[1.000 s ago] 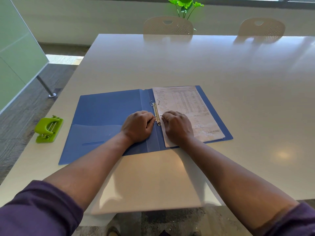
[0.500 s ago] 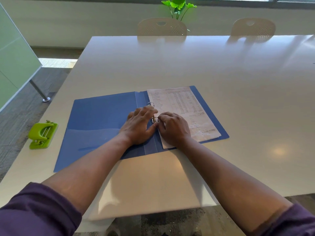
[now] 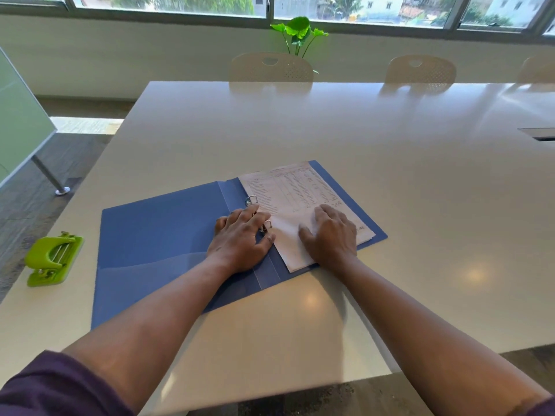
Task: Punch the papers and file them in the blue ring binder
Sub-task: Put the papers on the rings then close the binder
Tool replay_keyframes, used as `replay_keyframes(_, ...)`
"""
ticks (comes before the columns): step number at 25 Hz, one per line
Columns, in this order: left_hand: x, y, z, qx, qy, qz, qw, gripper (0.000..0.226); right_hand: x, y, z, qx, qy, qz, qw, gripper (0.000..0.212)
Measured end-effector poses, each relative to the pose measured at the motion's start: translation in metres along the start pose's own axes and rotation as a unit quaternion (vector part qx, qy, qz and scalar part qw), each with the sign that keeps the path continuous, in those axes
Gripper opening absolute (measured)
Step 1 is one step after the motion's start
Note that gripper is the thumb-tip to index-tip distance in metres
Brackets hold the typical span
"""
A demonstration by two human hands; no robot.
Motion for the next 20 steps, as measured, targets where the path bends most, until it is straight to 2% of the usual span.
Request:
replay_keyframes(5, -0.001, 0.001, 0.005, -0.003, -0.028, 0.009, 1.000, 0.060, 0.001, -0.004, 0.036, 0.022, 0.104, -0.012, 0.994, 0.093)
replay_keyframes(10, -0.003, 0.001, 0.007, -0.006, -0.043, 0.009, 0.999, 0.058, 0.003, -0.006, 0.052, 0.024, 0.149, -0.008, 0.989, 0.103)
replay_keyframes(16, -0.003, -0.001, 0.008, -0.002, -0.041, 0.009, 0.999, 0.057, 0.005, -0.009, 0.058, -0.025, 0.138, 0.066, 0.988, 0.083)
replay_keyframes(20, -0.003, -0.002, 0.008, -0.003, -0.039, 0.013, 0.999, 0.058, 0.002, -0.020, 0.063, -0.106, 0.160, 0.124, 0.974, 0.050)
Point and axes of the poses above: each hand's wrist, its own x-axis away from the middle knuckle, its own y-axis out of the palm, z = x × y, the point moved 2 cm from there along -x, towards the middle knuckle, and after that the axes turned 1 degree about y, right-handed, at the moved point
